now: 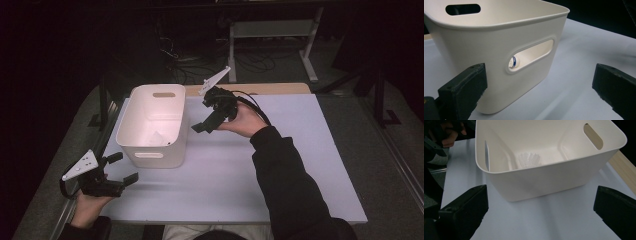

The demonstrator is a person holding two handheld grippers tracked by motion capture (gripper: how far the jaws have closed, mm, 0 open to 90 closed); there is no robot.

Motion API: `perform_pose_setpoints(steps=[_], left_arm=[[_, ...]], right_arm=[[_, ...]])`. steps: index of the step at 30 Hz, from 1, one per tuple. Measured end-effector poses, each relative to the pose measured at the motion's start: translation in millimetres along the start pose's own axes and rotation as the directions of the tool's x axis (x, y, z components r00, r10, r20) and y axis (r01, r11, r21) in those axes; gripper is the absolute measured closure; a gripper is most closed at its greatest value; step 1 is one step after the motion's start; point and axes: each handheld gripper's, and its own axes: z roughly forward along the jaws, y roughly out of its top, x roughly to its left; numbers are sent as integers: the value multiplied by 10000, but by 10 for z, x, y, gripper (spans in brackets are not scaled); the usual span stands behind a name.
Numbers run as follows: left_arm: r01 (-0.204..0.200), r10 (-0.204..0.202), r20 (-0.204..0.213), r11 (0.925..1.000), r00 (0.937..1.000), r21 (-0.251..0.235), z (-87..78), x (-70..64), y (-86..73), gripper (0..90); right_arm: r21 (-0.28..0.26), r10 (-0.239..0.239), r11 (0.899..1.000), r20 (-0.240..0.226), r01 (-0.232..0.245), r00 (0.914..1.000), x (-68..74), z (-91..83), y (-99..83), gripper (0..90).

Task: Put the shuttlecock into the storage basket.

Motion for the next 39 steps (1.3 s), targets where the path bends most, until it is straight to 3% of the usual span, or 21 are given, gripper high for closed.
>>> perform_pose_setpoints(steps=[32,39], left_arm=[[2,-2,-37,10000,10000,-1,7,3,2,0],[-12,12,-24,10000,10000,8,7,3,2,0]], right_arm=[[-383,792,9962,280,-781,9965,-31,-268,-601,0],[-608,816,9950,302,-796,9962,22,-347,-717,0]])
